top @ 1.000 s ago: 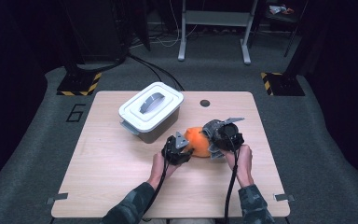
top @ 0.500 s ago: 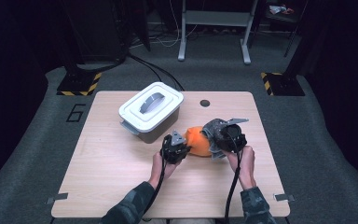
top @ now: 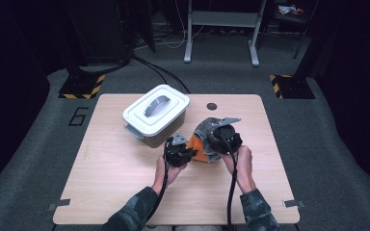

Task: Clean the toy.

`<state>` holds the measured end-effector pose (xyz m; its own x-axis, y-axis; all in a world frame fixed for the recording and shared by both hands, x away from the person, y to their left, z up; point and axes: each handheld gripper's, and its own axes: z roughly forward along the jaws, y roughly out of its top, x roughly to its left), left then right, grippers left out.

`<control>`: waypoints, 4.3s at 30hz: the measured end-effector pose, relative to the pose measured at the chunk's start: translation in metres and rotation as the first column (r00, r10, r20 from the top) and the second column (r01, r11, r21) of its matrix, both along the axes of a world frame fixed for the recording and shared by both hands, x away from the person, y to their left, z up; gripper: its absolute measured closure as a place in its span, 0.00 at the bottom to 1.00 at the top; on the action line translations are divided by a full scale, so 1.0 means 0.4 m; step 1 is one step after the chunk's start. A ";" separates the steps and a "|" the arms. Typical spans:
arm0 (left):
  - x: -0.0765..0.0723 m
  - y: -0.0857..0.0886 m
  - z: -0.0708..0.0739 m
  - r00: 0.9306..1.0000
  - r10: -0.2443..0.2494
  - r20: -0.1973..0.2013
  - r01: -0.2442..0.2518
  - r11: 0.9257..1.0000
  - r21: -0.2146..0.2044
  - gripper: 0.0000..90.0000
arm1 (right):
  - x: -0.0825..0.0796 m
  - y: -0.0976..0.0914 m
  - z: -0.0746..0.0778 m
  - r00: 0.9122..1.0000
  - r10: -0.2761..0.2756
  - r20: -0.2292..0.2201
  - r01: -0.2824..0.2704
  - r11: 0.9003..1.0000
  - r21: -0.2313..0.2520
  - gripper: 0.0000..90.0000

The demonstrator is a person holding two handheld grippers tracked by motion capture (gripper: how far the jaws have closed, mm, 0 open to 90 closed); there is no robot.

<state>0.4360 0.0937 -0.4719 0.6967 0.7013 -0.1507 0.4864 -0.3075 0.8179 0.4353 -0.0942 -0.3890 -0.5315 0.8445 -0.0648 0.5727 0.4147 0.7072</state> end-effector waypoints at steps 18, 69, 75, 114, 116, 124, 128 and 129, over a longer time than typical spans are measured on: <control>0.008 0.000 -0.012 0.999 0.028 0.028 -0.030 0.995 0.090 0.93 | 0.042 -0.071 -0.069 0.991 -0.126 -0.050 0.124 0.992 -0.023 0.78; 0.014 0.001 -0.013 1.000 0.025 -0.003 -0.025 0.998 0.051 0.93 | 0.034 0.014 -0.030 0.999 0.000 -0.046 -0.001 1.000 -0.010 0.78; 0.016 0.003 -0.015 1.000 0.028 -0.010 -0.027 0.999 0.043 0.93 | 0.040 -0.058 -0.051 0.996 -0.068 -0.066 0.068 0.998 0.004 0.78; 0.022 0.016 -0.020 1.000 0.026 -0.016 -0.026 0.999 0.023 0.84 | 0.032 -0.063 -0.067 0.992 -0.073 -0.105 0.075 0.997 0.018 0.78; 0.018 0.018 -0.027 1.000 0.024 -0.013 -0.024 1.000 0.015 0.77 | 0.039 -0.069 -0.069 0.991 -0.079 -0.108 0.083 0.996 0.028 0.78; 0.014 0.007 -0.050 0.999 0.015 0.041 -0.021 0.990 0.140 0.63 | 0.047 -0.062 -0.065 0.989 -0.092 -0.112 0.095 0.995 0.024 0.78; 0.007 -0.011 -0.049 0.995 0.000 0.095 -0.019 0.979 0.201 0.79 | 0.046 -0.061 -0.065 0.991 -0.086 -0.099 0.089 0.996 0.026 0.78; 0.006 -0.013 -0.048 0.995 -0.001 0.097 -0.019 0.979 0.205 0.83 | 0.044 -0.062 -0.064 0.991 -0.092 -0.100 0.095 0.995 0.028 0.78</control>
